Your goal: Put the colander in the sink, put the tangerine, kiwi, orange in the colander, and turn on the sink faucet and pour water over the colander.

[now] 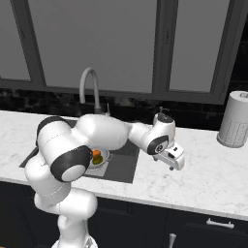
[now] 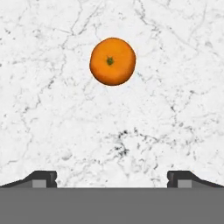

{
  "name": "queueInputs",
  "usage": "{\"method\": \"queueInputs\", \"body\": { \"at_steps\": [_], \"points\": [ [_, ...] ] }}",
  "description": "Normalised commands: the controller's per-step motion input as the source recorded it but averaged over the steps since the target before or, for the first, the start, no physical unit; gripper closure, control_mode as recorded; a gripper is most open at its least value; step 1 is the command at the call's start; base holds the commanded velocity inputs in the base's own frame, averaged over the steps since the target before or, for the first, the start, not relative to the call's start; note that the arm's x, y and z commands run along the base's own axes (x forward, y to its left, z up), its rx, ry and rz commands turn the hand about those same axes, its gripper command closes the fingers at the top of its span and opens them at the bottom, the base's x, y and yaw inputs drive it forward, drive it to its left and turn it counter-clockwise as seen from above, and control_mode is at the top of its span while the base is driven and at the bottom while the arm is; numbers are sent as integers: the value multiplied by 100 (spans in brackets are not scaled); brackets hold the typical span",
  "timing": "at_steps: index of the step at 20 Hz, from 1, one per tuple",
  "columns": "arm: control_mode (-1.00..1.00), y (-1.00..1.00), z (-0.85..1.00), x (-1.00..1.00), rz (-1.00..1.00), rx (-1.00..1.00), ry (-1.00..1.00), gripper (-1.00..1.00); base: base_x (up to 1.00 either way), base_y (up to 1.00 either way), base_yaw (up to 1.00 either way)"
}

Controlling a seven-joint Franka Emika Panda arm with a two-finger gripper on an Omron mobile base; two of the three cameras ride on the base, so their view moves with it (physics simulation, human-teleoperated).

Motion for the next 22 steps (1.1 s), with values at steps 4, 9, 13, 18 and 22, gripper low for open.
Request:
{"method": "queueInputs", "body": {
  "at_steps": [4,9,13,18,22],
  "points": [
    [-100,-20,-38,14,0,0,0,-100,0,0,0],
    [-100,-15,-4,29,0,0,0,-100,0,0,0],
    [-100,-19,0,39,0,1,0,-100,0,0,0],
    [-100,-18,0,35,0,0,0,-100,0,0,0],
    [-100,-22,0,20,0,0,0,-100,0,0,0]
  ]
}}
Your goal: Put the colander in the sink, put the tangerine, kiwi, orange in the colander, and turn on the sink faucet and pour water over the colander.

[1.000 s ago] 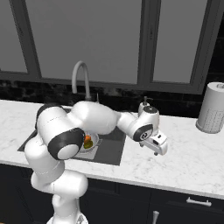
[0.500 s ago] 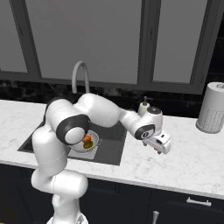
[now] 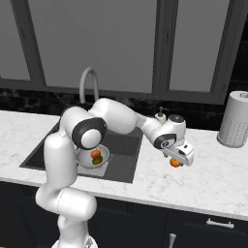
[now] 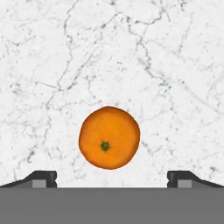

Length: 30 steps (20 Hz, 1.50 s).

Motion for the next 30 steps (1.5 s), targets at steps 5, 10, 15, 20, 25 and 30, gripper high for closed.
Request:
{"method": "queueInputs", "body": {
  "at_steps": [5,10,15,20,25,30],
  "points": [
    [-100,-12,-9,10,0,0,0,-100,0,0,0],
    [-100,0,-24,1,0,0,0,-100,0,0,0],
    [-100,0,-14,0,0,0,0,-100,0,0,0],
    [-100,0,-5,5,0,0,0,-100,0,0,0],
    [-100,0,-11,14,0,0,0,-100,0,0,0],
    [-100,0,-15,10,0,0,0,-100,0,0,0]
  ]
}}
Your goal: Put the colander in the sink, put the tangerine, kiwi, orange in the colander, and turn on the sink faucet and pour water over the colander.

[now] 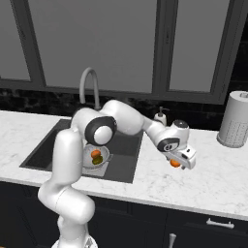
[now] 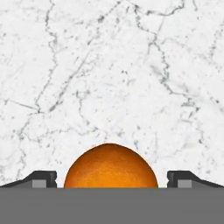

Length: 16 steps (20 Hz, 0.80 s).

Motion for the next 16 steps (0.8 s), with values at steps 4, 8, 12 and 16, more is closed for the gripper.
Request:
{"method": "queueInputs", "body": {
  "at_steps": [4,8,12,16],
  "points": [
    [-100,0,-18,5,0,0,0,100,0,0,0],
    [-100,0,-12,4,0,0,0,100,0,0,0],
    [-100,0,4,0,0,0,0,100,0,0,0],
    [-100,1,23,-6,0,0,0,100,0,0,0]
  ]
}}
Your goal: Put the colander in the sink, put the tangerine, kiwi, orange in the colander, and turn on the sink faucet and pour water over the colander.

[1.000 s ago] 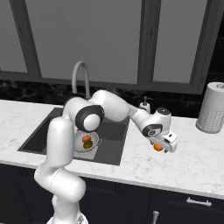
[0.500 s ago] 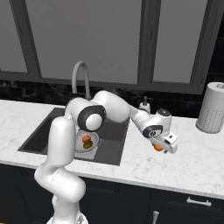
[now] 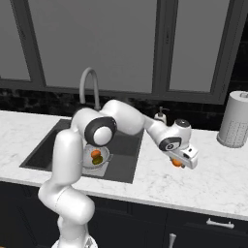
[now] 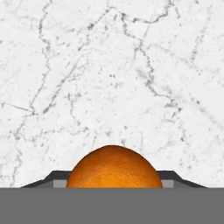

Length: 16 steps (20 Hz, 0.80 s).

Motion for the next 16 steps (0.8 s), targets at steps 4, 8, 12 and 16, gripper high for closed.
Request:
{"method": "queueInputs", "body": {
  "at_steps": [4,8,12,16],
  "points": [
    [-100,15,27,-10,0,0,2,100,0,0,0],
    [-100,35,17,-24,0,0,0,100,0,0,0],
    [-100,53,2,-29,0,0,0,100,0,0,0],
    [-100,70,0,-24,3,0,0,100,0,0,0]
  ]
}}
